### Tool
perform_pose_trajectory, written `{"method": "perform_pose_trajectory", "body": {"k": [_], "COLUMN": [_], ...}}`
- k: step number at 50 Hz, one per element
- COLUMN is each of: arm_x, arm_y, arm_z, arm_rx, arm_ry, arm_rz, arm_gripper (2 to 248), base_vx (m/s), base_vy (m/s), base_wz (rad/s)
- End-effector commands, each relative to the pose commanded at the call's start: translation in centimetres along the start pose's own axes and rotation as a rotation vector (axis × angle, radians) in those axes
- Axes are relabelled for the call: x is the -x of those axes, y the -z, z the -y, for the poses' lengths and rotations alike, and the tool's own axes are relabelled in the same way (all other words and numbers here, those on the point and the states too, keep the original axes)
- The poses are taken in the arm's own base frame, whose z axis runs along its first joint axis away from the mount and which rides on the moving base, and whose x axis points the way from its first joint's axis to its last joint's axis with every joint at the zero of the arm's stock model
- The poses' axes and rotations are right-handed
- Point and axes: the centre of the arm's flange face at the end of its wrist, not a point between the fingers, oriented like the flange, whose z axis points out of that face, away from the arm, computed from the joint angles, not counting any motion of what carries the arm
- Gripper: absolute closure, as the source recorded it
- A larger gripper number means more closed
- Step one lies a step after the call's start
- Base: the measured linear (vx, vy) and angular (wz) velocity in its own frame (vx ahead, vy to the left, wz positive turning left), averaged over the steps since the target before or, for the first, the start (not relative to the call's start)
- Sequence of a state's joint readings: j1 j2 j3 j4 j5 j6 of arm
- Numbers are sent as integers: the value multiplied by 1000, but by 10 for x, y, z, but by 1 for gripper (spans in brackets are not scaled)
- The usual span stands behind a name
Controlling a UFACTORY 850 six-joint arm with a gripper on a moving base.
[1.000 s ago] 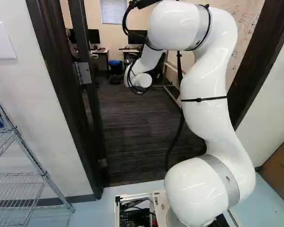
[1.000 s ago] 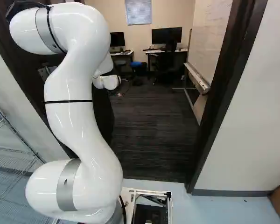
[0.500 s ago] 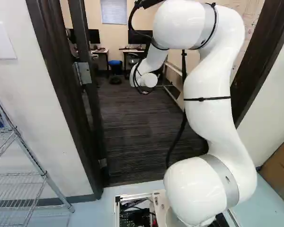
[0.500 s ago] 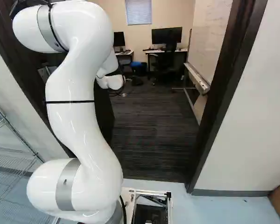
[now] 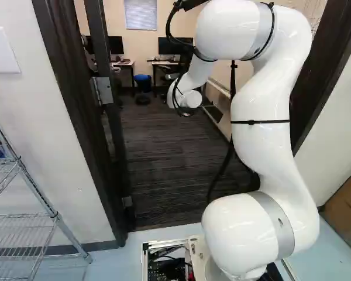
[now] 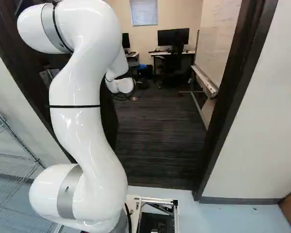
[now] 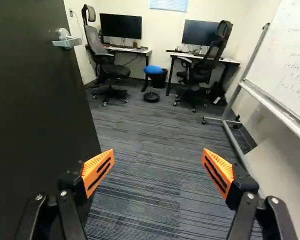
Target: Open the door and move inside
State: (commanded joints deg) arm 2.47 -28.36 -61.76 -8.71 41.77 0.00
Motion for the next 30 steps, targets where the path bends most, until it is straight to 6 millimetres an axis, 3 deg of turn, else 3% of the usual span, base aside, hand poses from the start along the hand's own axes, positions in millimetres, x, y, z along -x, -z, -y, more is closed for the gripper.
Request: {"method": "perform_pose_trajectory", "body": {"k": [13, 30], "arm_x": [3, 9], "arm_y": [8, 35], "arm_z": [-17, -32], "arm_rx": [-1, -2], "arm_ry": [27, 54], "arm_rz": [7, 26], "arm_gripper": [3, 3], "base_vx": [0, 0], "base_vy": [0, 0], "base_wz": [0, 0]}}
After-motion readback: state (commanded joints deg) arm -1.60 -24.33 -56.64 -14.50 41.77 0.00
